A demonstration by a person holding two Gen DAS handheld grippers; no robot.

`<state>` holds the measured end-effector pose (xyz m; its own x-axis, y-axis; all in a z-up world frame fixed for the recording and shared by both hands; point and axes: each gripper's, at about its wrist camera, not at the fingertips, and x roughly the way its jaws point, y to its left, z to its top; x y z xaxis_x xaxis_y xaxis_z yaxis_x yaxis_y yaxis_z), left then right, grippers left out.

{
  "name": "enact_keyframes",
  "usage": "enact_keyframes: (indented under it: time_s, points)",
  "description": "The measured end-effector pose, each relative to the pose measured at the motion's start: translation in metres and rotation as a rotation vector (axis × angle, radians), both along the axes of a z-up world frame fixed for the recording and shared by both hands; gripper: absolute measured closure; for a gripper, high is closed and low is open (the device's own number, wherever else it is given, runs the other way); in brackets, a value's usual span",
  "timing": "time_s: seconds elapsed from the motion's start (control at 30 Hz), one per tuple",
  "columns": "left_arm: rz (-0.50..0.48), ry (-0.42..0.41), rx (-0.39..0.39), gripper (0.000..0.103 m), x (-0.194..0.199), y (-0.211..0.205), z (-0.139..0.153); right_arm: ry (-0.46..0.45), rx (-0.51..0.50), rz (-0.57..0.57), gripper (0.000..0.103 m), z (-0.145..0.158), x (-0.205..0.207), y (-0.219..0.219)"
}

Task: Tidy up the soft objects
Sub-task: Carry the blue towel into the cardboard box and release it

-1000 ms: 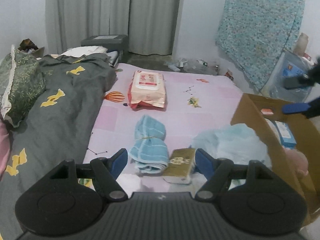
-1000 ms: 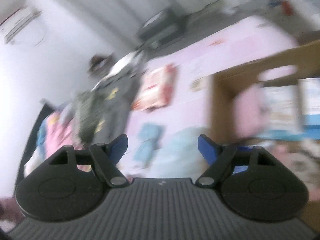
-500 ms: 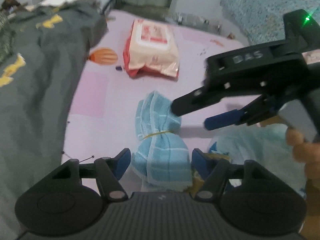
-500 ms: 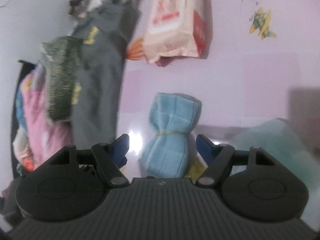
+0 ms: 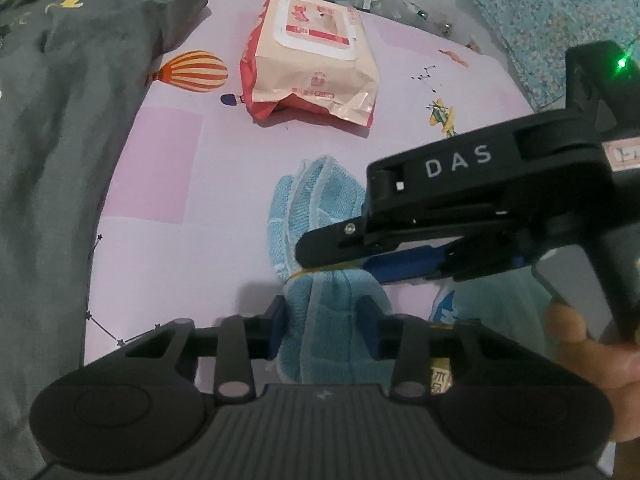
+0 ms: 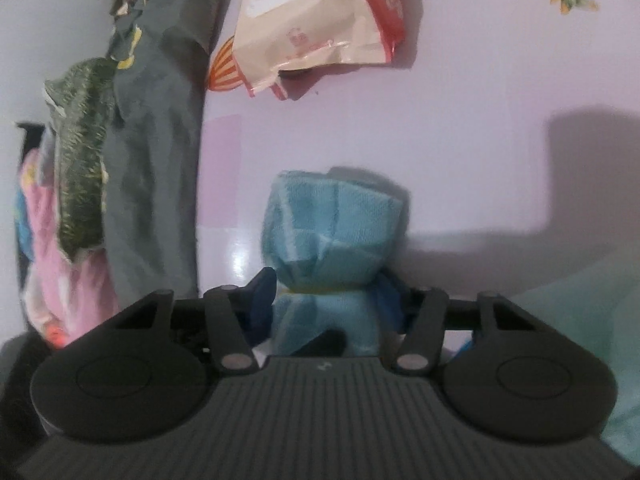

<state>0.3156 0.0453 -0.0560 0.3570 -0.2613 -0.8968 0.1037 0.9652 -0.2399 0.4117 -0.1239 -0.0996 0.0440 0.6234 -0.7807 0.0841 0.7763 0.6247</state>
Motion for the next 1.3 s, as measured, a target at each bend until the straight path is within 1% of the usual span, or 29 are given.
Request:
enact_keyframes:
  time_s: [0.03,0.1,0.17,0.3,0.4,0.5,0.6,0.7,0.8,0.93,1.1,1.2,1.3]
  points:
    - [0.000,-0.005,0.004,0.069,-0.001,-0.001,0.002,-0.002,0.002,-0.006,0.056,-0.001,0.000,-0.001]
    - [0.000,-0.019,0.012,0.070,-0.004,-0.002,0.009,-0.001,0.015,-0.020,0.066,0.000,0.000,-0.004]
    - [-0.005,-0.038,0.013,0.070,-0.007,-0.003,0.019,-0.012,0.035,-0.029,0.070,0.006,-0.002,-0.008]
    - [-0.009,-0.090,0.012,0.071,-0.020,-0.009,0.045,-0.060,0.066,-0.029,0.072,0.027,-0.009,-0.015]
    - [-0.016,-0.138,0.011,0.071,-0.032,-0.017,0.069,-0.099,0.102,-0.035,0.072,0.050,-0.018,-0.025]
    - [-0.036,-0.186,0.008,0.071,-0.049,-0.030,0.093,-0.140,0.132,-0.038,0.072,0.073,-0.030,-0.038]
    - [-0.067,-0.231,0.005,0.072,-0.066,-0.050,0.116,-0.183,0.164,-0.049,0.072,0.097,-0.048,-0.059]
    - [-0.114,-0.273,-0.013,0.072,-0.083,-0.078,0.138,-0.225,0.188,-0.073,0.072,0.119,-0.069,-0.092]
    - [-0.184,-0.309,-0.041,0.072,-0.100,-0.116,0.155,-0.265,0.199,-0.113,0.072,0.139,-0.094,-0.136]
    - [-0.301,-0.329,-0.097,0.071,-0.117,-0.174,0.165,-0.307,0.179,-0.192,0.072,0.158,-0.131,-0.208]
    - [-0.437,-0.313,-0.147,0.071,-0.130,-0.254,0.159,-0.330,0.115,-0.314,0.071,0.166,-0.178,-0.299]
    - [-0.502,-0.287,-0.174,0.071,-0.133,-0.296,0.148,-0.317,0.072,-0.386,0.071,0.161,-0.204,-0.348]
    - [-0.561,-0.272,-0.195,0.071,-0.139,-0.337,0.135,-0.307,0.019,-0.442,0.070,0.156,-0.223,-0.384]
